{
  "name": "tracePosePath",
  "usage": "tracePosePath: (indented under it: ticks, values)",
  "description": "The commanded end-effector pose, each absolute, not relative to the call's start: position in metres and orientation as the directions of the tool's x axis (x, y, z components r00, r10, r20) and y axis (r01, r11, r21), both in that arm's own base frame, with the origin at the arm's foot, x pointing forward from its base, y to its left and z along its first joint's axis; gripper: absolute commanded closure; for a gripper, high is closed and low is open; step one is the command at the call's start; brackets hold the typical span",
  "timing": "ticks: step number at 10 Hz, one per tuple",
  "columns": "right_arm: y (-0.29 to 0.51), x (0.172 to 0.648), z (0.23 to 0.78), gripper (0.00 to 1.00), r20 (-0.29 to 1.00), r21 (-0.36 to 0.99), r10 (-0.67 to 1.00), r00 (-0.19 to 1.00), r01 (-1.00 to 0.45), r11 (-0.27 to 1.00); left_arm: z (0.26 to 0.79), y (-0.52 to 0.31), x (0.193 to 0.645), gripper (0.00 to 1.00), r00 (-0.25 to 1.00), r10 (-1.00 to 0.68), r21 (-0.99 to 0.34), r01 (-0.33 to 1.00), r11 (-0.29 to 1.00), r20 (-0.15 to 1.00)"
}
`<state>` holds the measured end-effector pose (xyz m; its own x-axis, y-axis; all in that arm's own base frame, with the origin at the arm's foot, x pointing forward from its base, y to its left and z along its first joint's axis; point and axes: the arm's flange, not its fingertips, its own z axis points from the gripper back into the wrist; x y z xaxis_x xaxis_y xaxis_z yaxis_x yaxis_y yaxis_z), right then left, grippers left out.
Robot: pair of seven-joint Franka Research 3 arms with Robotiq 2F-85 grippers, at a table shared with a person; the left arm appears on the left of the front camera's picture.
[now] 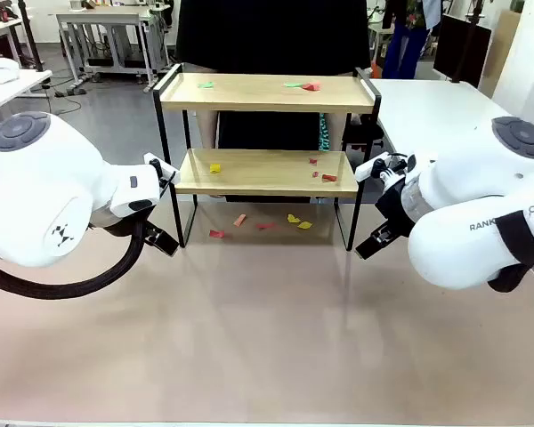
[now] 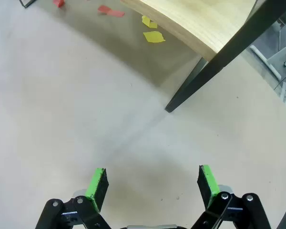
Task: Clean the shelf.
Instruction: Pick up the Duster handed by the human.
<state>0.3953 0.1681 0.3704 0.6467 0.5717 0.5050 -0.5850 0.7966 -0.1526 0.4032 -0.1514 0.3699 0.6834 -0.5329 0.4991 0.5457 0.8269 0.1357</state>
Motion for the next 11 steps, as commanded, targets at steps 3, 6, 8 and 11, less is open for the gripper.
tracePosePath:
  ticks: [3,6,8,11]
  values:
    - [0.168,0.395,0.370,0.00,0.505,-0.153,0.572,0.647,-0.585,0.797,0.370,-0.151,0.403,0.00,0.683,-0.533,0.136,0.546,0.827,0.499]
    - [0.168,0.395,0.370,0.00,0.505,-0.153,0.572,0.647,-0.585,0.797,0.370,-0.151,0.403,0.00,0.683,-0.533,0.136,0.546,0.827,0.499]
    - [0.168,0.395,0.370,0.00,0.505,-0.153,0.572,0.647,-0.585,0.797,0.370,-0.151,0.403,0.00,0.683,-0.533,0.136,0.546,0.827,0.499]
    - [0.161,0.408,0.393,0.00,0.526,-0.094,0.546,0.653,-0.593,0.800,0.392,-0.146,0.410,0.00,0.663,-0.529,0.109,0.565,0.818,0.529]
